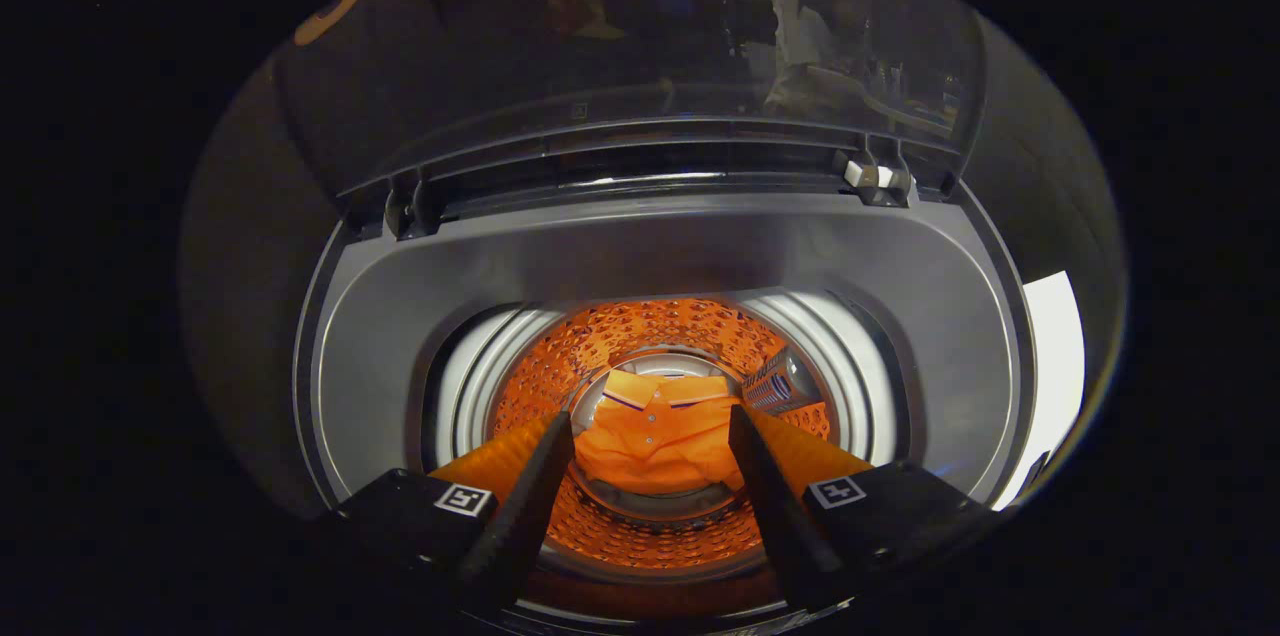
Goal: Put the clothes into the washing machine and then close the washing machine lid.
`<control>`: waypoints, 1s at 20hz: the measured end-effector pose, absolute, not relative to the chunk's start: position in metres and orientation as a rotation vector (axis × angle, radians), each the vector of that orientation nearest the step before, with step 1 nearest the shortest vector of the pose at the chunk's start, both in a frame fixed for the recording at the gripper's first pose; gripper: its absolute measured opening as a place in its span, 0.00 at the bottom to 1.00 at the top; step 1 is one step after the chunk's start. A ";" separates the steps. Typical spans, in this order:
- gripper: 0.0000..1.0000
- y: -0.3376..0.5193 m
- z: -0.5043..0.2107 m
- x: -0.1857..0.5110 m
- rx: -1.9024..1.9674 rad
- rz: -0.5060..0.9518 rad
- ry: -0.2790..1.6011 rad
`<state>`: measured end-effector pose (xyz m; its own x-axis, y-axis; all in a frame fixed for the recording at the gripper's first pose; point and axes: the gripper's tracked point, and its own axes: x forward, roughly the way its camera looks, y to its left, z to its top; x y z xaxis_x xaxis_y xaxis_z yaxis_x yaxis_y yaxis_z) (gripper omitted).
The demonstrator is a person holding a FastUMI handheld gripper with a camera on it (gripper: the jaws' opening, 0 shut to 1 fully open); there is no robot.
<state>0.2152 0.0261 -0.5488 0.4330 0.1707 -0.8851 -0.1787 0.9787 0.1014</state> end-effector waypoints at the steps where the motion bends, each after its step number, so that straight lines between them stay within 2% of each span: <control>1: 0.99 0.026 -0.548 0.215 -0.007 0.217 1.099; 13: 0.99 0.027 -0.512 0.204 0.045 0.223 0.981; 20: 0.99 0.038 -0.411 0.195 0.064 0.247 0.738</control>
<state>0.1955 0.0378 -0.4110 0.7120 0.2454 -0.6579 -0.2005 0.9690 0.1445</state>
